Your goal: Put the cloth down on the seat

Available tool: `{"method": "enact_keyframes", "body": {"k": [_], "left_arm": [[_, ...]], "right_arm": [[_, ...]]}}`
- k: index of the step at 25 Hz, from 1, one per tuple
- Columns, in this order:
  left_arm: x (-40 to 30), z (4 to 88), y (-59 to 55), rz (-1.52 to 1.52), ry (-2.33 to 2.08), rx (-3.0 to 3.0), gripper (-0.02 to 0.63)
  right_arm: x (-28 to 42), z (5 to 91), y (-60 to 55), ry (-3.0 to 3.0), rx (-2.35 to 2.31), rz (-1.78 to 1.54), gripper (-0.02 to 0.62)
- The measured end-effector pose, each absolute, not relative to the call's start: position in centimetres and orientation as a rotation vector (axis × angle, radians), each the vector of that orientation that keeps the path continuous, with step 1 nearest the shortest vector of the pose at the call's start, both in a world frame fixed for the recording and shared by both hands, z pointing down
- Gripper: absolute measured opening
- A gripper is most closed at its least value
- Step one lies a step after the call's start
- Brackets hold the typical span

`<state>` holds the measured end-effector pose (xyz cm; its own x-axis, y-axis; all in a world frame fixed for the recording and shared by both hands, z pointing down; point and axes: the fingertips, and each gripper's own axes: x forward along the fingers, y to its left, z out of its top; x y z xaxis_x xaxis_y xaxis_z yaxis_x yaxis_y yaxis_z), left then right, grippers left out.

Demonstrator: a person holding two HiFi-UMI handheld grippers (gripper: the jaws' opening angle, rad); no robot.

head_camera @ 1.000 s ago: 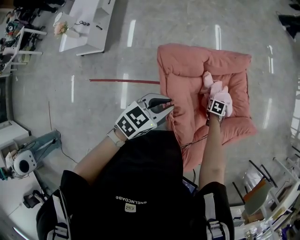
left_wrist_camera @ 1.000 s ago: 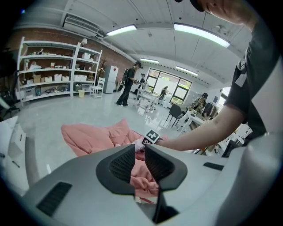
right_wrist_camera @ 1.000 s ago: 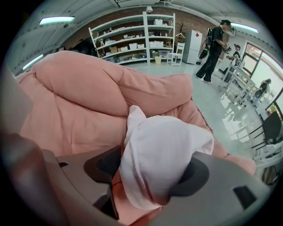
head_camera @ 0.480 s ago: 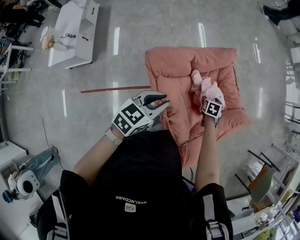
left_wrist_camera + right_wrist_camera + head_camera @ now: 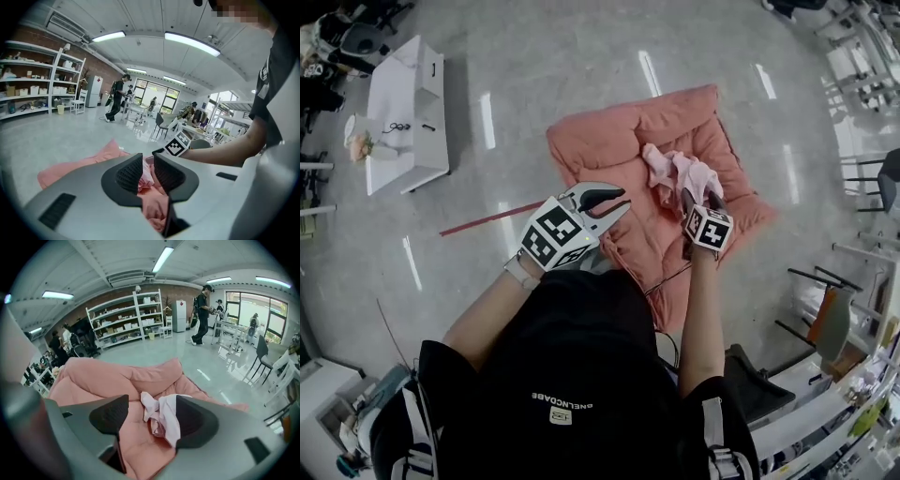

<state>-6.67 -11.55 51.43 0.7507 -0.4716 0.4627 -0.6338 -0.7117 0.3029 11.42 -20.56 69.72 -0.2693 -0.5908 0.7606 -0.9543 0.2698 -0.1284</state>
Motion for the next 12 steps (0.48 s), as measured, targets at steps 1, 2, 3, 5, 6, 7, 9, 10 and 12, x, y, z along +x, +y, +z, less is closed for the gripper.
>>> {"method": "enact_keyframes", "body": {"k": [1,2,3,5,6,7,9,10,12], "left_arm": [[-6.0,51.1,-11.7,0.490,-0.818,2.513,0.066],[-5.3,50.8,-11.8,0.486,-0.796,2.524,0.066],[-4.6,50.5,-12.0,0.483,-0.775,2.536,0.066],[-3.3,49.8,-12.3,0.478,-0.725,2.566,0.066],[-2.6,49.4,-12.5,0.476,-0.696,2.584,0.066],[-2.0,49.0,-12.7,0.473,-0.669,2.602,0.066],[-1.0,48.1,-13.2,0.459,-0.623,2.635,0.066],[-0.4,47.7,-13.5,0.452,-0.598,2.647,0.066],[0.8,47.0,-13.8,0.437,-0.537,2.661,0.066]], "right_arm": [[11.6,68.4,-20.3,-1.976,1.406,0.799,0.326],[11.8,67.0,-20.1,-1.996,1.422,0.798,0.327],[12.0,65.6,-19.8,-2.016,1.440,0.792,0.325],[12.4,62.8,-19.3,-2.054,1.482,0.763,0.325],[12.7,61.4,-19.0,-2.070,1.506,0.746,0.325],[12.9,60.0,-18.7,-2.085,1.530,0.733,0.325],[13.3,57.4,-18.0,-2.114,1.579,0.719,0.325],[13.5,56.1,-17.6,-2.130,1.603,0.716,0.325],[13.9,53.7,-16.8,-2.162,1.653,0.701,0.325]]}}
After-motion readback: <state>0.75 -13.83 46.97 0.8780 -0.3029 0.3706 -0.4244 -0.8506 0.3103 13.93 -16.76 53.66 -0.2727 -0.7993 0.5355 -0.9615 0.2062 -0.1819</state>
